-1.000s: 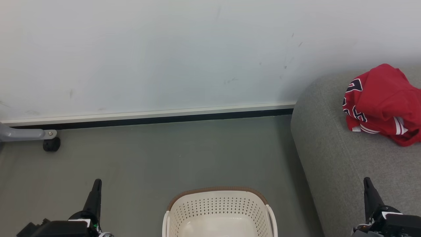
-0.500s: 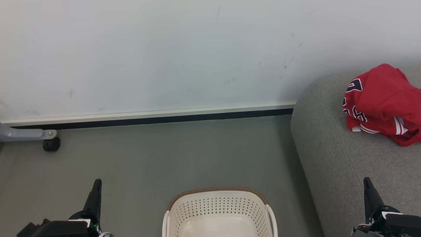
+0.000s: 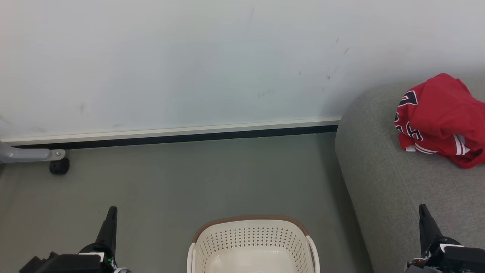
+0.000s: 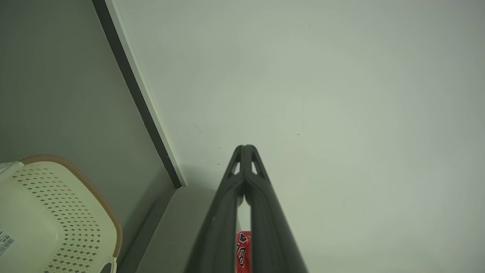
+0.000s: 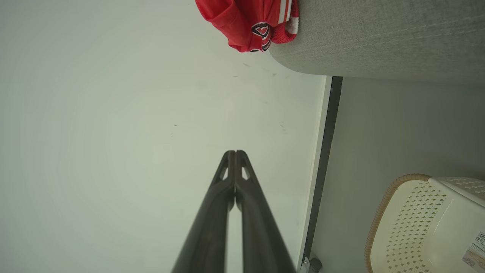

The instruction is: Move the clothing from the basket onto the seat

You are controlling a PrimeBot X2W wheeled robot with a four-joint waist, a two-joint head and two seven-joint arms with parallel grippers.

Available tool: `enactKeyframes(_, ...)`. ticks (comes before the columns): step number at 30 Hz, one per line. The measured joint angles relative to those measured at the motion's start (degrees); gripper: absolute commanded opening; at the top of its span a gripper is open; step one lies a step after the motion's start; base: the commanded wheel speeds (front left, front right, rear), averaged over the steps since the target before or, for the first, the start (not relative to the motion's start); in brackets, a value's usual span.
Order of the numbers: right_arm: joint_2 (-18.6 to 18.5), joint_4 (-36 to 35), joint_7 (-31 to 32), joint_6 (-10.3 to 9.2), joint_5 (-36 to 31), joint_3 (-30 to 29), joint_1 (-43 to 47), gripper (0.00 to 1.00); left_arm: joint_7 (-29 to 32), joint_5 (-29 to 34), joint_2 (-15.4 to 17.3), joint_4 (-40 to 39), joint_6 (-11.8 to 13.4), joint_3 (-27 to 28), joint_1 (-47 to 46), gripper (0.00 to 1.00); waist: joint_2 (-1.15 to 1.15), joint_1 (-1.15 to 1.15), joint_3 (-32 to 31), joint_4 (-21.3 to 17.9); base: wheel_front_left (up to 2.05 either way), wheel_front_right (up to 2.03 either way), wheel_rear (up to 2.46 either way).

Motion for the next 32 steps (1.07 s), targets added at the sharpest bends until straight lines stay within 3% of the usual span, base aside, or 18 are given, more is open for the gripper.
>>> enactKeyframes(32,0.0,0.0,0.0,0.00,0.0,0.0,0.0,0.00,0.0,0.0,0.0,0.1,0.0,0.0,0.0,0.00,0.00,0.00,0.0,0.0,0.00,0.00,0.00)
